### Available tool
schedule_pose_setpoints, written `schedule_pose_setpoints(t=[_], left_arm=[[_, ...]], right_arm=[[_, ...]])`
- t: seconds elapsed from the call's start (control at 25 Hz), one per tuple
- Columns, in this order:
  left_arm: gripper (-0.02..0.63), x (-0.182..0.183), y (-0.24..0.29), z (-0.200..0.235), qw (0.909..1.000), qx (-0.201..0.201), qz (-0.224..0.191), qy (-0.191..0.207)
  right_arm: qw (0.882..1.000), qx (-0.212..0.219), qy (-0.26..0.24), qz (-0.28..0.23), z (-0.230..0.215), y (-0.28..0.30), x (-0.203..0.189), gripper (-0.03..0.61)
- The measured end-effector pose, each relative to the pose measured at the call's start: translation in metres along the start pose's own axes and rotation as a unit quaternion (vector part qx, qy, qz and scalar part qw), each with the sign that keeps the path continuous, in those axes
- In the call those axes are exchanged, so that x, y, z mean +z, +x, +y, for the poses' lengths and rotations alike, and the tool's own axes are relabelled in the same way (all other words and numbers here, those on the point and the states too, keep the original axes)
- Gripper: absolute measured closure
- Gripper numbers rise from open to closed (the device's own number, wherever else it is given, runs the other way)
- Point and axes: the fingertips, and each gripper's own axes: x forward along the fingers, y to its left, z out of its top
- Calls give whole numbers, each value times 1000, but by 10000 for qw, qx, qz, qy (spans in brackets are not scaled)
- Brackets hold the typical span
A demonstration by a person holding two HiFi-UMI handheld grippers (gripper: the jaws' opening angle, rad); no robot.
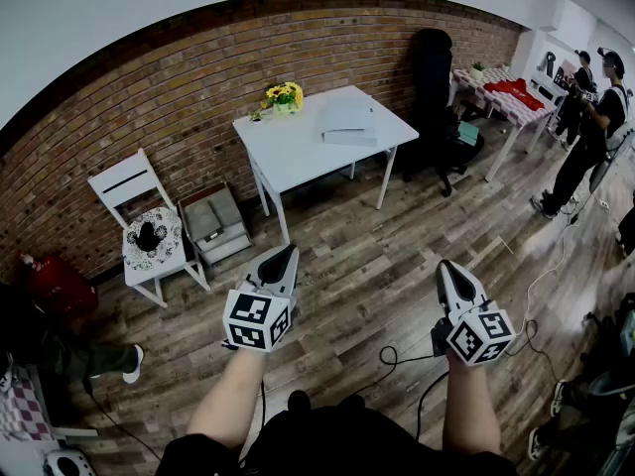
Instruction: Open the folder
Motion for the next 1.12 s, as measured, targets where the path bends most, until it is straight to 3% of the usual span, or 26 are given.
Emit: schedule_pose_setpoints(t=[0.6,0.84,1.12], left_arm=[[595,-2,2,-34,10000,32,51,-26],[595,-8,2,-51,9999,125,56,9],[595,-7,13,-53,9999,124,87,-43]], right_arm=[[9999,96,112,-34,-16,-21,-2,568],[9988,319,-383,29,-13,-36,-7,565],[9993,360,-56,84,-29,-32,-12,565]])
